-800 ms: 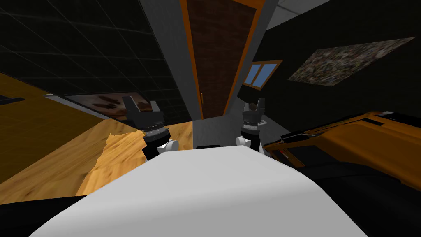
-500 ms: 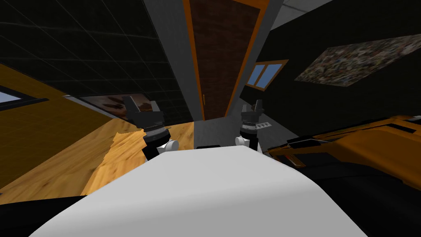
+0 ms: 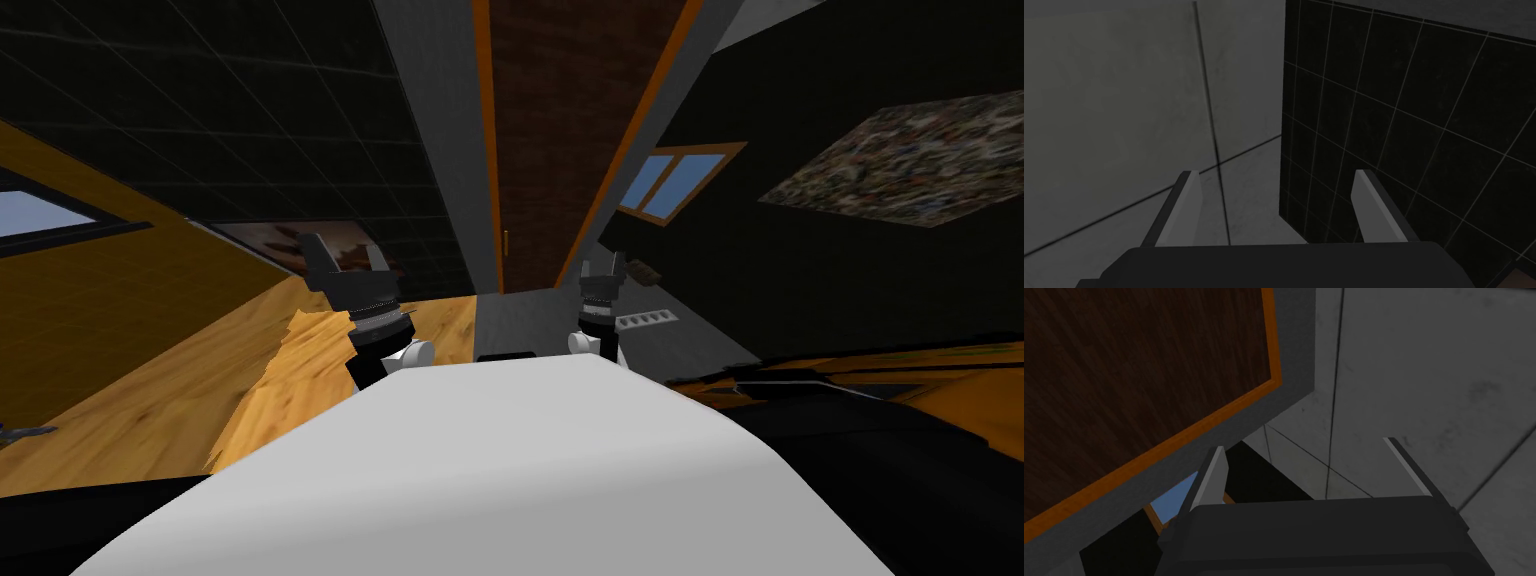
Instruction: Pull the door open
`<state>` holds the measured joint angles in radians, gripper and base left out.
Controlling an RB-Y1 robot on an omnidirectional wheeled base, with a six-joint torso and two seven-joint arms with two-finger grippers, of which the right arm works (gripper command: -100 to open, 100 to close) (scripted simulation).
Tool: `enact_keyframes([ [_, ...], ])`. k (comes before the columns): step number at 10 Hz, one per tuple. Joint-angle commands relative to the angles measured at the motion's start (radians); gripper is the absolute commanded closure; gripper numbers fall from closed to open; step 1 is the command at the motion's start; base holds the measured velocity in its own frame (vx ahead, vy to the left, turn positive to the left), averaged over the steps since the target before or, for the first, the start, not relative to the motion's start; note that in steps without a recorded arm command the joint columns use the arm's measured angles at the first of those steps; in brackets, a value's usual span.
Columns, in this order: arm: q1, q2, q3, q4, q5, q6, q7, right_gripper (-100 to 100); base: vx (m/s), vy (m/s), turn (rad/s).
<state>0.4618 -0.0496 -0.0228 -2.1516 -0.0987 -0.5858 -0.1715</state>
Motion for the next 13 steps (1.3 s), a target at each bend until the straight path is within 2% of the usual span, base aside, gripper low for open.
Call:
enact_keyframes([
  [1, -0.008, -0.005, 0.002, 0.028, -0.022, -0.005, -0.025, -100, 0.093, -0.001, 0.114],
  [7, -0.044, -0.024, 0.012, 0.158, -0.112, -0.038, -0.121, -100, 0.097, 0.001, 0.129],
  [13, -0.086, -0.041, 0.022, 0.31, -0.216, -0.078, -0.232, -100, 0.098, -0.002, 0.151],
])
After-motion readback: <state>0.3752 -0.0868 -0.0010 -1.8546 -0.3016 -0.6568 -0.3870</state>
